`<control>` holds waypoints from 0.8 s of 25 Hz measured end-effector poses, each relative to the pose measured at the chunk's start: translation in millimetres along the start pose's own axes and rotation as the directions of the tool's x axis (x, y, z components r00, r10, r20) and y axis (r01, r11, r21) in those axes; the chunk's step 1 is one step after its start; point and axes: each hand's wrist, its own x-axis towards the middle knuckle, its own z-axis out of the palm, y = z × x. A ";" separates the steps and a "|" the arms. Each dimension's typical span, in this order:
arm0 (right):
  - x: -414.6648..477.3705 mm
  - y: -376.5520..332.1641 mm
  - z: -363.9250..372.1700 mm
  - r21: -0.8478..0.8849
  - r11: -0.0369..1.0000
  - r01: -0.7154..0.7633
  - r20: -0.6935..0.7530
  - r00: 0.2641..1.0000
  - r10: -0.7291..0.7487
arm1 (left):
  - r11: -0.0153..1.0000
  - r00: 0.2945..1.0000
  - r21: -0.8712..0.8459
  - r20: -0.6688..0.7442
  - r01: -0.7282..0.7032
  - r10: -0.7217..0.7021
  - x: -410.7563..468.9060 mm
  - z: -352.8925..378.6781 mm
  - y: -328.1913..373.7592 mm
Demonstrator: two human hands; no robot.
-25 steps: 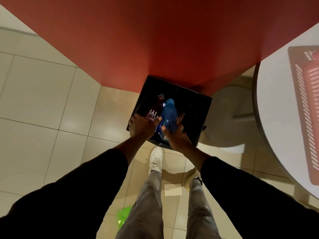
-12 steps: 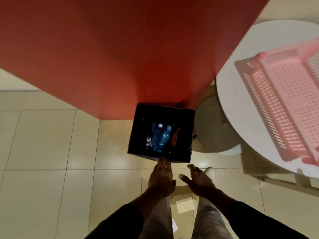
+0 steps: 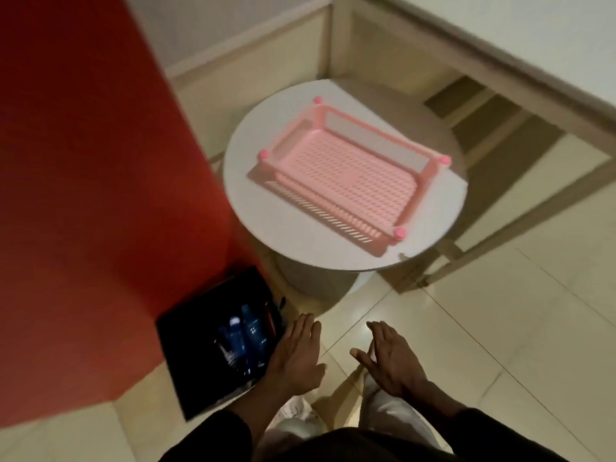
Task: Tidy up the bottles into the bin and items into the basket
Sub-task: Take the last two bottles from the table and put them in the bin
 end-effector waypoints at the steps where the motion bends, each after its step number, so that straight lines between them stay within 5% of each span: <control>1: -12.5 16.4 -8.6 0.033 0.997 -0.070 -0.036 0.997 0.071 | 0.996 0.997 0.022 0.002 -0.082 0.082 15.9 -10.7 16.3; 9: -77.7 112.6 -22.3 0.323 0.859 -0.397 -0.153 0.874 0.461 | 0.899 0.909 0.148 0.130 -0.413 0.396 96.9 -21.3 129.7; 20: -125.6 319.6 -104.9 0.510 0.636 -0.579 -0.226 0.624 0.748 | 0.768 0.800 0.223 0.188 -0.600 0.570 239.9 -66.1 353.0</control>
